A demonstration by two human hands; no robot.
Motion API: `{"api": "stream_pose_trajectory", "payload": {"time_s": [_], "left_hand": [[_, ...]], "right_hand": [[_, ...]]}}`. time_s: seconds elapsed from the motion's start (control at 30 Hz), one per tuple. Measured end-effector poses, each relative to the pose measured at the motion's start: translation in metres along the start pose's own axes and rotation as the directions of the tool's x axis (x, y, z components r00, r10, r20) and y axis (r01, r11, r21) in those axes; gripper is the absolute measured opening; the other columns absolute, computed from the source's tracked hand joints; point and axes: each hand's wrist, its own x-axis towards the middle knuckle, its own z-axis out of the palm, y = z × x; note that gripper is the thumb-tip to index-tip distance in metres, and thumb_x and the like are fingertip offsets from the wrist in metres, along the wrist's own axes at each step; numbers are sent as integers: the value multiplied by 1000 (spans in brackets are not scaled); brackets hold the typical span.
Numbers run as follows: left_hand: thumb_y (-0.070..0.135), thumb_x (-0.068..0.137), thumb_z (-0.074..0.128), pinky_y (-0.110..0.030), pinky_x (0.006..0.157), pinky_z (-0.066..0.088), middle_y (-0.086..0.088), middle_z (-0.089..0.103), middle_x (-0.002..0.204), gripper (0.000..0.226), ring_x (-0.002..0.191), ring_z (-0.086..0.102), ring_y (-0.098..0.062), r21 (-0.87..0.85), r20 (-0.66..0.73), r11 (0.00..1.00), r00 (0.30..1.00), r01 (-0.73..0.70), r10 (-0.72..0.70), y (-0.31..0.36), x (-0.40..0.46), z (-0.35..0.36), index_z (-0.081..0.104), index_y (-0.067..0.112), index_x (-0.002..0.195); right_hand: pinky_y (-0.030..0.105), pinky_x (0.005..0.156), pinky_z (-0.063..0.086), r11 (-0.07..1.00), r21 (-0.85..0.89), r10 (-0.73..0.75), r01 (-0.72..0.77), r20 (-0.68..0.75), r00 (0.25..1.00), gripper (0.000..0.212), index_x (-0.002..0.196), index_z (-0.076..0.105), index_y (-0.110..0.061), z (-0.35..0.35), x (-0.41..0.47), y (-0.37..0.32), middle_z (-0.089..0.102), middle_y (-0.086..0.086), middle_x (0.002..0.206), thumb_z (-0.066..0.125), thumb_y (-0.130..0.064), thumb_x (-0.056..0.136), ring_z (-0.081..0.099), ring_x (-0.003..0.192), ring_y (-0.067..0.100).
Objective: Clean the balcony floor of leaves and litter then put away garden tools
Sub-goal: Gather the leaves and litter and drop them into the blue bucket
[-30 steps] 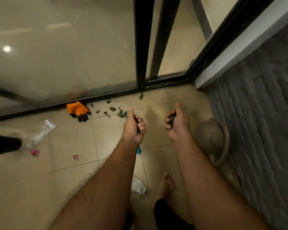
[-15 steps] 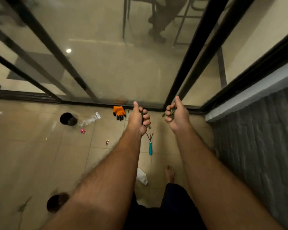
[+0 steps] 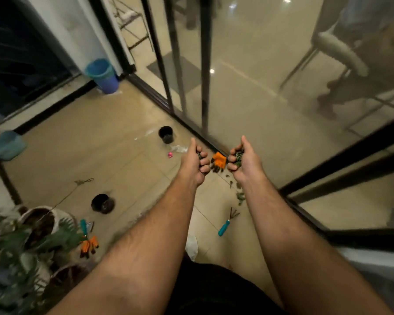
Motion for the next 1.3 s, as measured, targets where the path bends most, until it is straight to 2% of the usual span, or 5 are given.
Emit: {"api": "stream_pose_trajectory", "payload": {"time_s": [0.3, 0.67, 0.97, 1.17, 1.3], "left_hand": [[50, 102, 42, -15, 29, 10, 8, 36, 51, 42, 34, 20, -3, -181, -201, 950, 955, -256, 219, 151, -11, -109, 37, 24, 70], [51, 101, 46, -16, 30, 14, 7, 39, 50, 43, 35, 25, -4, -309, -387, 853, 875, -421, 292, 290, 1, -215, 39, 23, 69], [48, 102, 45, -17, 30, 14, 6, 40, 54, 43, 38, 29, -4, -308, -447, 802, 822, -512, 353, 431, 85, -238, 39, 22, 68], [47, 102, 47, -16, 30, 16, 5, 40, 59, 38, 38, 30, -4, -271, -463, 776, 784, -570, 414, 552, 140, -220, 41, 20, 75], [47, 101, 48, -17, 31, 16, 5, 40, 60, 38, 39, 30, -4, -253, -482, 756, 756, -604, 443, 620, 168, -221, 44, 20, 75]], "right_hand": [[17, 34, 20, 981, -187, 96, -54, 225, 969, 35, 71, 45, -20, 182, 10, 57, 47, -1, 59, 54, -39, 99, 36, 41, 9], [20, 37, 21, 938, -337, 207, -81, 359, 910, 36, 70, 46, -18, 360, 14, 128, 49, -1, 58, 53, -37, 100, 38, 44, 10], [20, 37, 23, 904, -425, 255, -44, 454, 854, 27, 82, 51, -17, 522, 105, 136, 48, -3, 58, 53, -38, 100, 39, 44, 9], [20, 36, 23, 880, -472, 245, 50, 540, 805, 29, 80, 50, -18, 649, 164, 104, 46, -2, 61, 49, -37, 102, 38, 44, 8], [19, 36, 21, 895, -446, 258, 15, 545, 797, 30, 78, 50, -17, 725, 189, 93, 45, -2, 61, 50, -36, 102, 37, 44, 9]]}}
